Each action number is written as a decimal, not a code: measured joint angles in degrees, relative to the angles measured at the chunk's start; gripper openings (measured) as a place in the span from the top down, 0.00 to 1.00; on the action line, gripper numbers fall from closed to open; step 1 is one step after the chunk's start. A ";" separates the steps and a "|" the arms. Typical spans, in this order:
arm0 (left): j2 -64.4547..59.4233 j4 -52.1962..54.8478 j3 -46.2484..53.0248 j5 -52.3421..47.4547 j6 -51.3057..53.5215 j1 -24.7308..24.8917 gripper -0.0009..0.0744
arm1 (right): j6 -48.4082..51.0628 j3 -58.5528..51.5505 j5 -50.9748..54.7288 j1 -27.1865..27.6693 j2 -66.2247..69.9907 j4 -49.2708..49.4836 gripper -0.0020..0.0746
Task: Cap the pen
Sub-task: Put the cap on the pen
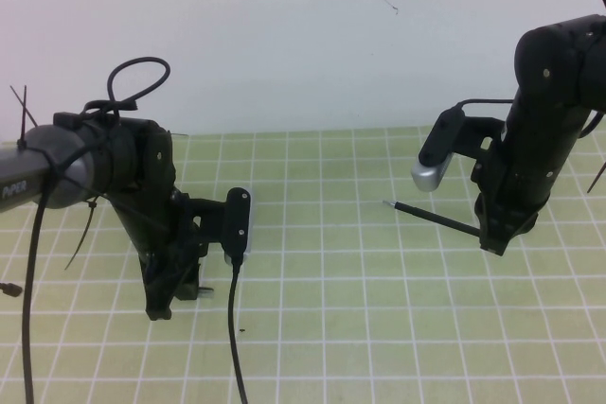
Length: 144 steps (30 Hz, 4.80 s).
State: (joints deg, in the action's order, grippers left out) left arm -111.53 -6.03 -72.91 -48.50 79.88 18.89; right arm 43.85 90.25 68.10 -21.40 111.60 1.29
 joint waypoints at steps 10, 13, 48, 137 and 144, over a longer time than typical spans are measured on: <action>0.00 0.40 0.00 -0.35 -0.49 0.00 0.65 | 0.23 0.00 -0.44 0.00 0.00 -0.13 0.87; 0.00 -0.19 0.00 -0.35 -0.49 0.00 0.67 | 0.49 0.00 -0.57 0.00 -0.02 -0.13 0.87; 7.91 0.91 0.00 1.87 -1.93 0.00 0.99 | -0.22 4.71 1.71 0.00 -0.12 -4.10 0.87; 57.53 15.77 55.93 63.24 -0.60 20.74 0.99 | -15.18 -22.90 1.74 -21.67 -28.31 28.33 0.87; 57.53 16.60 55.93 63.32 -0.60 20.74 0.99 | -13.72 -22.90 1.74 -21.67 -26.70 30.14 0.87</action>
State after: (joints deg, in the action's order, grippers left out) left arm -54.00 10.57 -16.97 14.82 79.28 39.62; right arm 30.13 67.35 69.84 -43.07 84.90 31.43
